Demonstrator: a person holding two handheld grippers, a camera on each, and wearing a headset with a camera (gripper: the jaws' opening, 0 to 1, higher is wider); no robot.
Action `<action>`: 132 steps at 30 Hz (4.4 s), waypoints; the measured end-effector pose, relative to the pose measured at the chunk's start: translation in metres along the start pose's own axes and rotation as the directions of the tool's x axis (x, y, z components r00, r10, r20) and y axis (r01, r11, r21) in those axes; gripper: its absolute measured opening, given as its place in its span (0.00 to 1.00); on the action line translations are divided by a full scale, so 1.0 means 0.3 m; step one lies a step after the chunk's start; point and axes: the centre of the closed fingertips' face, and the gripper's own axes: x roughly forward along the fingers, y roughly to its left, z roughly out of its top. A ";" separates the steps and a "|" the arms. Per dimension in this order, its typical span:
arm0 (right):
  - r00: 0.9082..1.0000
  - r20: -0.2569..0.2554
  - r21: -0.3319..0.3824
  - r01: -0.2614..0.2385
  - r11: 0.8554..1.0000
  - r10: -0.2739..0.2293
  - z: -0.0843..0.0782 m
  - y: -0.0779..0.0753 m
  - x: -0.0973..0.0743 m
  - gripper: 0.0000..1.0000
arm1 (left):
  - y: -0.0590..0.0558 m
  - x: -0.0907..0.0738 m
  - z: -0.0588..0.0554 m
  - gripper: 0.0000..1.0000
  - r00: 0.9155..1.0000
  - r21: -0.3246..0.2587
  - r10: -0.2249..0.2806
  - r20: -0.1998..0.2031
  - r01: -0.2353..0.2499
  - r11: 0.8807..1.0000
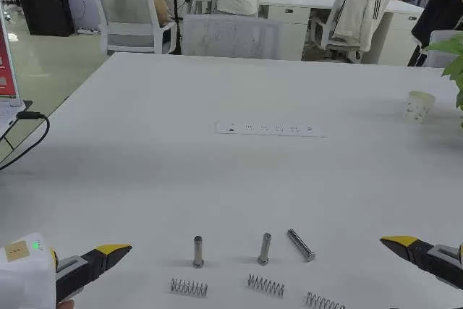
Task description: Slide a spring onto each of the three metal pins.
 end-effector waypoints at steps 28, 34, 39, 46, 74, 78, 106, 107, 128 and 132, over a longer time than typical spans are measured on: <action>1.000 -0.025 -0.016 -0.008 1.000 0.007 -0.004 0.004 -0.003 0.85 | 0.005 -0.005 0.003 0.84 1.000 0.002 0.007 0.003 -0.007 1.000; 0.999 -0.036 -0.023 -0.010 1.000 0.009 -0.009 0.007 -0.006 0.85 | 0.005 -0.006 0.003 0.84 1.000 0.002 0.006 0.002 -0.006 1.000; 0.999 -0.036 -0.022 -0.008 1.000 0.007 -0.007 0.003 -0.008 0.84 | 0.004 -0.007 0.004 0.84 1.000 0.003 0.004 0.002 -0.004 1.000; 0.999 -0.036 -0.021 -0.009 1.000 0.008 -0.008 0.008 -0.005 0.84 | 0.005 -0.008 0.001 0.84 1.000 0.003 0.006 0.000 -0.006 1.000; 0.999 -0.040 -0.011 -0.014 1.000 0.014 -0.015 0.004 0.005 0.82 | 0.002 -0.009 -0.005 0.83 1.000 -0.006 0.015 0.001 -0.015 1.000; 0.999 -0.041 -0.012 -0.014 1.000 0.013 -0.015 0.005 0.005 0.82 | 0.002 -0.010 -0.006 0.83 1.000 -0.005 0.016 0.003 -0.016 1.000; 0.998 -0.057 -0.062 -0.020 0.998 0.016 0.065 -0.055 0.073 0.79 | 0.003 -0.011 -0.007 0.83 1.000 0.007 0.010 0.001 -0.010 1.000; 0.998 -0.058 -0.066 -0.023 0.998 0.019 0.069 -0.056 0.079 0.79 | 0.003 -0.010 -0.007 0.83 1.000 0.008 0.010 0.000 -0.010 1.000; 0.990 -0.128 -0.112 -0.080 0.991 0.066 0.127 -0.091 0.229 0.77 | 0.023 -0.010 -0.013 0.85 0.999 0.096 0.032 -0.036 -0.028 0.995; 0.987 -0.146 -0.112 -0.082 0.990 0.066 0.123 -0.095 0.254 0.76 | 0.022 -0.009 -0.012 0.85 0.999 0.111 0.031 -0.043 -0.026 0.994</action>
